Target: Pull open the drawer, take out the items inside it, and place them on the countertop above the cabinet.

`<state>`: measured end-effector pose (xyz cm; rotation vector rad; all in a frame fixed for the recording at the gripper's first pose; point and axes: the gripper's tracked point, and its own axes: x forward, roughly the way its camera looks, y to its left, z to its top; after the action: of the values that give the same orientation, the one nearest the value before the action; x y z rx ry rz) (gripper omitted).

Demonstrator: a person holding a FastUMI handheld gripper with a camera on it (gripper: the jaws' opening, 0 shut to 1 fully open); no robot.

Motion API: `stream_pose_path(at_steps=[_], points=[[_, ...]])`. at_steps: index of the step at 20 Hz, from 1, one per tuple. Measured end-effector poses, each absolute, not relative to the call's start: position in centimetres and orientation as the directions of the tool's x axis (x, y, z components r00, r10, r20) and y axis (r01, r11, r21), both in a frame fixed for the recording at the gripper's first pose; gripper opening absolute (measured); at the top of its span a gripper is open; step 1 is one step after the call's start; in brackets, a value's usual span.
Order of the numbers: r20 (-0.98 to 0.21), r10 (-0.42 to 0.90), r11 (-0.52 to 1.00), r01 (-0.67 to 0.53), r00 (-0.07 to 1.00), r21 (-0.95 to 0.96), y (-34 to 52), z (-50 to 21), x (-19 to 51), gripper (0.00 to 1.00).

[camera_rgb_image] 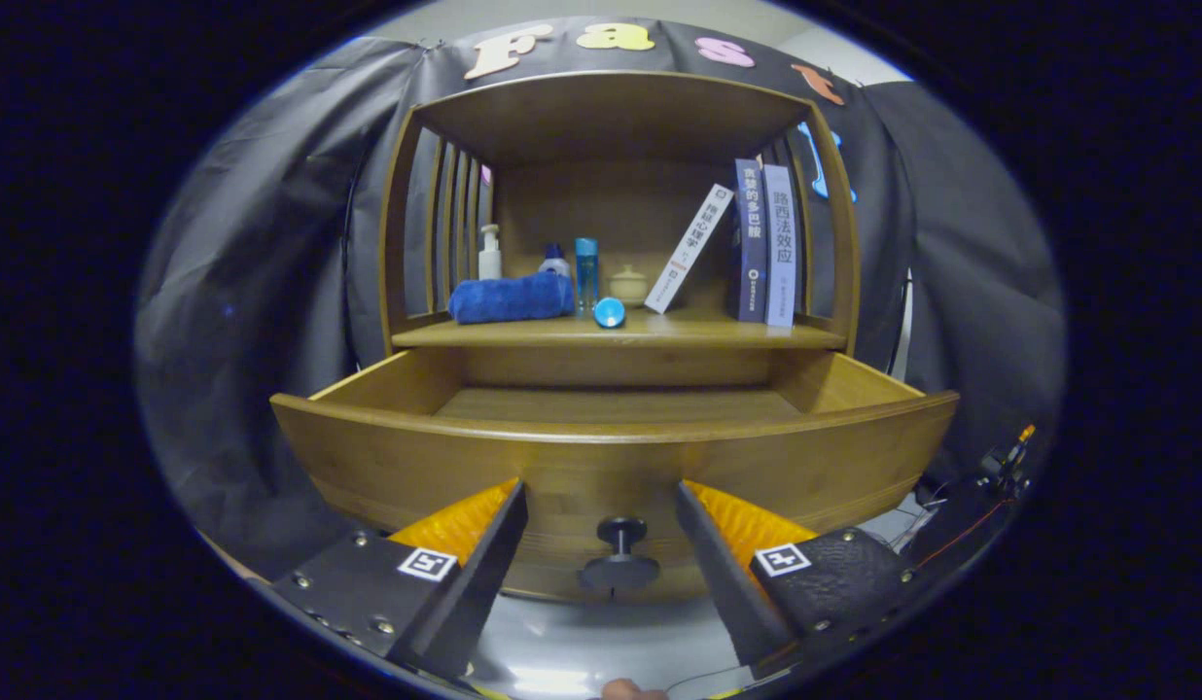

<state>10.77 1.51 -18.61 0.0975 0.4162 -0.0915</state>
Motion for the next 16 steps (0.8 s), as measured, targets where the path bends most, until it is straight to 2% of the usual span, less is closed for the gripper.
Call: stream_pose_path(at_steps=[16], points=[[-0.409, -0.101, 0.992, 0.123, 0.907, 0.029, 1.0, -20.5, 18.6, 0.96]])
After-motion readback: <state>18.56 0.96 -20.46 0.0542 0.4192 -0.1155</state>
